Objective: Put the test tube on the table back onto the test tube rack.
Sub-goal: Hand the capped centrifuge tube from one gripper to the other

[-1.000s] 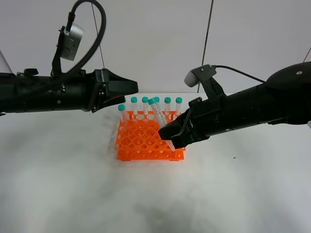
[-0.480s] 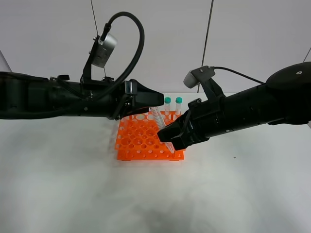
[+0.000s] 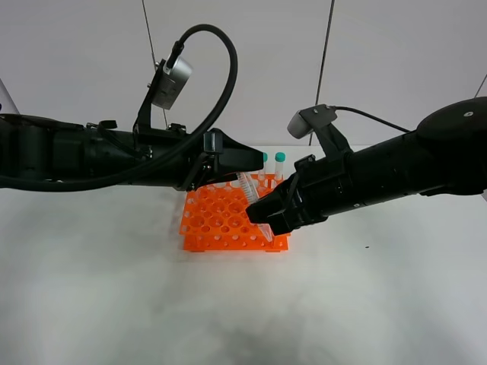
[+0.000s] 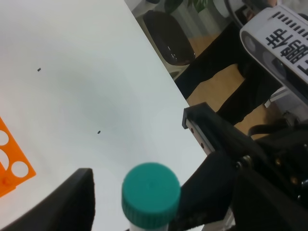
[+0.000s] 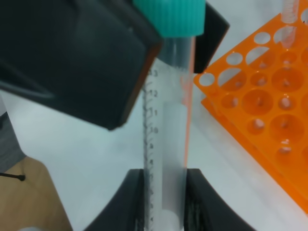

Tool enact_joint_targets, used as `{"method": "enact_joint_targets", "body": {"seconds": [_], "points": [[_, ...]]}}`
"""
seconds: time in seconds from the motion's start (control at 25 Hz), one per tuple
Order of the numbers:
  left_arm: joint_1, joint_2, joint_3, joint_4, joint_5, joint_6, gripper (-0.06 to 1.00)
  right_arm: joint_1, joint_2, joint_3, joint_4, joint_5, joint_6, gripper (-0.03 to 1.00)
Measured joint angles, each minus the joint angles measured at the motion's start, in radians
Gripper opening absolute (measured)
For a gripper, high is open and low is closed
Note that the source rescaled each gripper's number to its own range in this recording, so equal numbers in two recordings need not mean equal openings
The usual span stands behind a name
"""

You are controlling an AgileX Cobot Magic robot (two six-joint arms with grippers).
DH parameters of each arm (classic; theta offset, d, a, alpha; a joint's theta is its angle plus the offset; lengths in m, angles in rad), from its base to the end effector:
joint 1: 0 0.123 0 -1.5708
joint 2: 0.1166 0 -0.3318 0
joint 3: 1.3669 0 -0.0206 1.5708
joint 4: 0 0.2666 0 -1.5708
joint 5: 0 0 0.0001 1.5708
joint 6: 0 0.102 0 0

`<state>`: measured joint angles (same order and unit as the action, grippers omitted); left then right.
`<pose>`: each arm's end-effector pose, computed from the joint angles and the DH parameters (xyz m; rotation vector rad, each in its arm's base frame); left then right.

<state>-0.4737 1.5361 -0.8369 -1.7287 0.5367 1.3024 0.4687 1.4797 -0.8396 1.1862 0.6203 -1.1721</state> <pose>0.2734 -0.1981 0.2738 0.3672 2.1762 -1.0938 0.2473 0.1869 0.2697 -0.8898 2.2186 0.8702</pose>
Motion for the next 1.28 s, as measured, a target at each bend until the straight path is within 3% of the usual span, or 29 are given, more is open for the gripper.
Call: {"method": "enact_joint_targets", "body": {"seconds": [0.2, 0.48, 0.72, 1.2, 1.28], "points": [[0.0, 0.0, 0.0, 0.0, -0.001, 0.0, 0.77, 0.0, 0.0, 0.0, -0.027, 0.02, 0.045, 0.01], [0.0, 0.0, 0.0, 0.0, -0.001, 0.0, 0.73, 0.0, 0.0, 0.0, -0.038, 0.024, 0.067, 0.01], [0.0, 0.0, 0.0, 0.0, -0.001, 0.0, 0.55, 0.0, 0.0, 0.0, -0.041, 0.015, 0.067, 0.01], [0.0, 0.0, 0.0, 0.0, 0.0, 0.0, 0.5, 0.0, 0.0, 0.0, -0.041, 0.005, 0.067, 0.01], [0.0, 0.0, 0.0, 0.0, 0.0, 0.0, 0.41, 0.0, 0.0, 0.0, -0.041, 0.006, 0.067, 0.01]]}}
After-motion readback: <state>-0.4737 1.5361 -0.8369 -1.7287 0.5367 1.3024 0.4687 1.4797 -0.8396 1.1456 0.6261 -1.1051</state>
